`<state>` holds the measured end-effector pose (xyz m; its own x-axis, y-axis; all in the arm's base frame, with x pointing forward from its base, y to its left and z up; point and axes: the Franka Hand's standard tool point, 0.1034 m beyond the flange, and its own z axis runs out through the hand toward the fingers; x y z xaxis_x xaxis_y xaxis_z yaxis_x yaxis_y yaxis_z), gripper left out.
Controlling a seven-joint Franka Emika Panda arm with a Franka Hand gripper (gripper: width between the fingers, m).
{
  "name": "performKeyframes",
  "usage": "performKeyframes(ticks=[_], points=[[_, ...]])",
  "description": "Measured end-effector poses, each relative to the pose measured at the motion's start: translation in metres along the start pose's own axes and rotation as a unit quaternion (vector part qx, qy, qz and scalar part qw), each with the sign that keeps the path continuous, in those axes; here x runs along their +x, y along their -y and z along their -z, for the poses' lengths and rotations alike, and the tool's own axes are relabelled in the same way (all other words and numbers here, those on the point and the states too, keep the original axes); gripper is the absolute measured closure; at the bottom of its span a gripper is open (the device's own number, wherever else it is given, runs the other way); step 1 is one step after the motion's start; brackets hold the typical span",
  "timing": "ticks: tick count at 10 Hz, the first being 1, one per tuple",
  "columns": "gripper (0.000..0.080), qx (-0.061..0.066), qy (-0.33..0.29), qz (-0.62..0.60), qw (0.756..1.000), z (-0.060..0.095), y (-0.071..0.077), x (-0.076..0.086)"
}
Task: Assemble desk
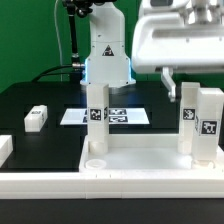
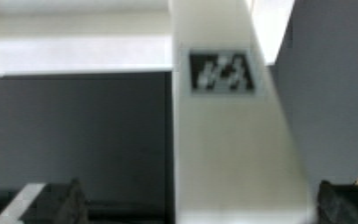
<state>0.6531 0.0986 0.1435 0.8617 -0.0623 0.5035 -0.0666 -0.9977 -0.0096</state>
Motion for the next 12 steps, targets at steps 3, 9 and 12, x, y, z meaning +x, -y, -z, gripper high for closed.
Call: performKeyframes(ticks=[3, 9, 12], points=[[0.015, -0.005, 0.046, -0.001, 0.999, -0.007, 0.001, -0.007], [0.015, -0.019, 0.196, -0.016, 0.98, -0.005, -0.001, -0.001], [0.015, -0.018, 0.197, -0.028, 0.98, -0.008, 0.006, -0.002]])
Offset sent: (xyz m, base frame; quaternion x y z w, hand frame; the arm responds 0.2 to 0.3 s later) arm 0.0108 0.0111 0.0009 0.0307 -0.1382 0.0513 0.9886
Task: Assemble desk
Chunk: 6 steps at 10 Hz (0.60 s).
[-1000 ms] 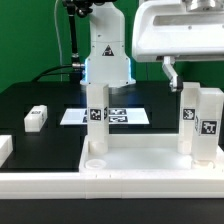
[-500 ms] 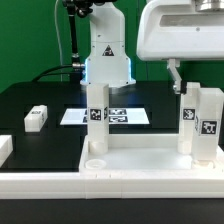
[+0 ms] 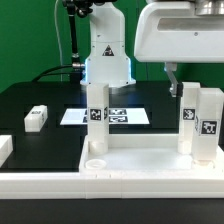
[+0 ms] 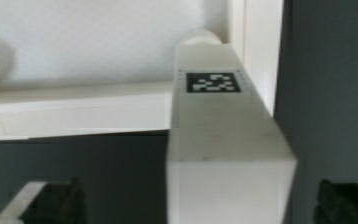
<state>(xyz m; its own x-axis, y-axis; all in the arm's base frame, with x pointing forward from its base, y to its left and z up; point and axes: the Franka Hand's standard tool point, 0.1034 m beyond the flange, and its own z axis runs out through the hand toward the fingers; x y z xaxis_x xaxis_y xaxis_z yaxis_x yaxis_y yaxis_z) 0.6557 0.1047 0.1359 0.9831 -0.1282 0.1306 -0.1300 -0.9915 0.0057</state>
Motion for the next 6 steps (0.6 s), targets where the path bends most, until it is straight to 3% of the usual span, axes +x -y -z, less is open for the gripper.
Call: performKeyframes(ticks=[2, 3, 4, 5, 6], points=[[0.015, -0.002, 0.008, -0.002, 1.0, -0.0039, 0.0028, -0.0005], [0.0284, -0.002, 0.007, -0.017, 1.0, -0.0038, 0.0023, 0.0], [0.0284, -0.002, 0.007, -0.016, 1.0, -0.004, 0.0022, 0.0], [0.0424, -0.002, 0.007, -0.046, 0.999, -0.0041, 0.0026, -0.0002], [0.0511, -0.002, 0.007, -0.09, 0.996, -0.0041, 0.0026, -0.0003]])
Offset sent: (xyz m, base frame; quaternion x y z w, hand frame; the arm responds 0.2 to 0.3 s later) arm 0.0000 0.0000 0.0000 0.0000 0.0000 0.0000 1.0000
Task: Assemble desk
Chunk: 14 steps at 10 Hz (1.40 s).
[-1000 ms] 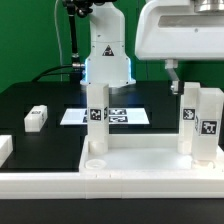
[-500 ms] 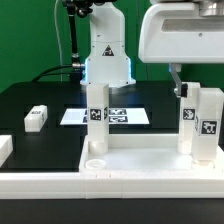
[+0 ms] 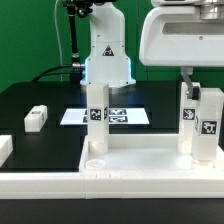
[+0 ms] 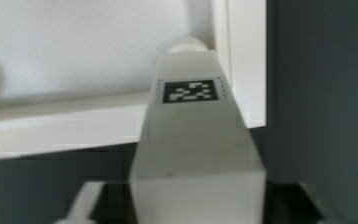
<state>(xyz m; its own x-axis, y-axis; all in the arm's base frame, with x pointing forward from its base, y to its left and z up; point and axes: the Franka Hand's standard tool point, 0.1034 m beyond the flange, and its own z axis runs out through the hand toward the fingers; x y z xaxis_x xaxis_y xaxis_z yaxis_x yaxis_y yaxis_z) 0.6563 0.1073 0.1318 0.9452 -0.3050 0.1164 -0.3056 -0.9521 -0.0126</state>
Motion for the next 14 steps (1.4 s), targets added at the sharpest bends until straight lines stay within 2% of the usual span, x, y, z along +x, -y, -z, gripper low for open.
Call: performKeyframes(ticks=[4, 5, 6, 8, 9, 10, 12, 13, 14], points=[[0.0511, -0.002, 0.0, -0.137, 0.991, -0.001, -0.004, 0.001], [0.0511, -0.001, 0.006, -0.233, 0.972, -0.001, -0.007, 0.0], [0.0511, 0.004, 0.016, -0.34, 0.94, -0.001, -0.009, -0.001], [0.0508, 0.025, 0.04, -0.517, 0.855, -0.001, -0.001, -0.004], [0.0507, 0.029, 0.048, -0.555, 0.83, -0.001, 0.0, -0.004], [0.0507, 0.027, 0.049, -0.579, 0.813, -0.001, 0.001, -0.005], [0.0498, 0.027, 0.048, -0.578, 0.814, -0.001, 0.001, -0.005], [0.0328, 0.027, 0.048, -0.572, 0.818, -0.002, 0.001, -0.005], [0.0191, 0.028, 0.047, -0.55, 0.834, -0.002, 0.001, -0.005]])
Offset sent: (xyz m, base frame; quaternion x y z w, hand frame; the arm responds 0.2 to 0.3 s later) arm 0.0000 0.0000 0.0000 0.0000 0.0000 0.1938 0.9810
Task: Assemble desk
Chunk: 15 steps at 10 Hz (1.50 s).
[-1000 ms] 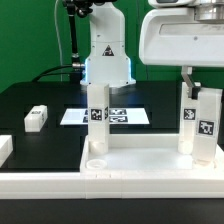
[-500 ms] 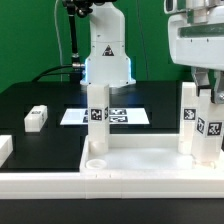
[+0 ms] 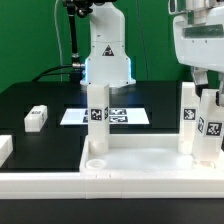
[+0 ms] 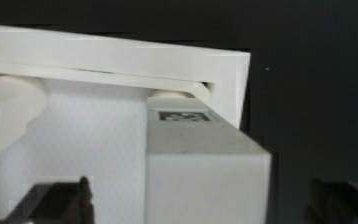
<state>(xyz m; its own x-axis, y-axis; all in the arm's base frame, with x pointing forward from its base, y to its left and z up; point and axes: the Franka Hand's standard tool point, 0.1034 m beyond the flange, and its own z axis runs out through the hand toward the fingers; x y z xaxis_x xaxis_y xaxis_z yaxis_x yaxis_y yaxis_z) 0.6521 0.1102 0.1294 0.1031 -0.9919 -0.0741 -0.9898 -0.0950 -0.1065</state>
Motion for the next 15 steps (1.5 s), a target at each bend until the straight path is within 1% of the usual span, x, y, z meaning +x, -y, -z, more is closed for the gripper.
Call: performKeyframes(ticks=[1, 2, 3, 5, 6, 7, 8, 9, 10, 11, 12, 13, 14, 15], points=[[0.0163, -0.004, -0.015, 0.111, 0.994, 0.0, 0.002, -0.003], [0.0163, 0.004, -0.019, 0.189, 0.982, -0.003, 0.004, -0.007], [0.0152, 0.002, -0.018, 0.249, 0.968, -0.006, 0.001, -0.015], [0.0151, 0.0, -0.019, 0.316, 0.949, -0.006, 0.001, -0.012], [0.0151, -0.001, -0.019, 0.334, 0.942, -0.006, 0.001, -0.012], [0.0151, -0.005, -0.023, 0.409, 0.912, -0.006, 0.002, -0.01], [0.0151, -0.015, -0.021, 0.524, 0.851, -0.006, 0.0, -0.006], [0.0151, -0.03, -0.002, 0.592, 0.805, -0.009, -0.005, -0.003], [0.0151, -0.026, -0.005, 0.581, 0.814, -0.008, -0.003, -0.003], [0.0151, -0.026, -0.005, 0.576, 0.817, -0.008, -0.004, -0.004], [0.0253, -0.026, -0.006, 0.566, 0.824, -0.008, -0.004, -0.003], [0.0388, -0.026, -0.006, 0.566, 0.824, -0.008, -0.004, -0.003], [0.0388, -0.026, -0.007, 0.525, 0.851, -0.009, -0.004, -0.003], [0.0505, -0.029, -0.008, 0.493, 0.869, -0.008, -0.005, 0.001]])
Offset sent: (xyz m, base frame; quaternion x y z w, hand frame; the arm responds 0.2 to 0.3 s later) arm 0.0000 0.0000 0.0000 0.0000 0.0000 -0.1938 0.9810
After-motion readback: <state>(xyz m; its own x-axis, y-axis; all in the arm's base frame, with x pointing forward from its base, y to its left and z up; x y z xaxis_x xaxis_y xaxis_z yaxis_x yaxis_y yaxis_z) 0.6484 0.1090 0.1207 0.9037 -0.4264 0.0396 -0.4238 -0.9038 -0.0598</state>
